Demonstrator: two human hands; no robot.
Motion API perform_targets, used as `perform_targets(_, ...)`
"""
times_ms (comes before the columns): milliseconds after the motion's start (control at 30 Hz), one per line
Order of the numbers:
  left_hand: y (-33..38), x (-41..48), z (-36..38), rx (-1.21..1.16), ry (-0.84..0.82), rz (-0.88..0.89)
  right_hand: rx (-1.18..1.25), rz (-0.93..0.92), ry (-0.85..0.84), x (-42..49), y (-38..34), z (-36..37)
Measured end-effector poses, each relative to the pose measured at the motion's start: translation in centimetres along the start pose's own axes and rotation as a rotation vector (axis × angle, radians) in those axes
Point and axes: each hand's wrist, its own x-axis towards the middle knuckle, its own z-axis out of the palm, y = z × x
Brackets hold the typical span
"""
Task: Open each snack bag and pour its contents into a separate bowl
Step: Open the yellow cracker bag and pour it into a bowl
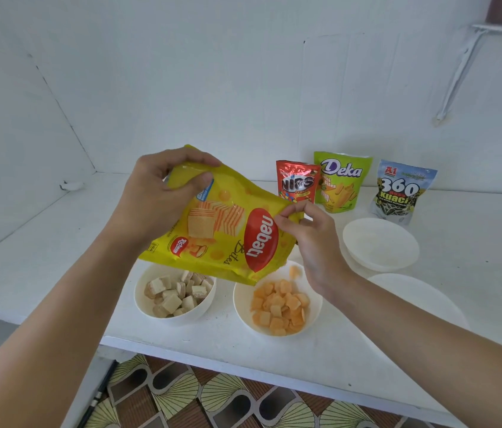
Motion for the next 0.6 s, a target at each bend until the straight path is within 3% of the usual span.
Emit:
perform_targets(233, 0.6, 0.5, 0.3, 0.108, -0.156, 0.037, -0.063, 0.049, 0.015, -0.5, 1.0, -0.1)
perform_targets(600, 0.3, 0.5, 1.4, 0.105, -0.179, 0.058, -0.126, 0.118, 0.031, -1.0, 1.2, -0.7)
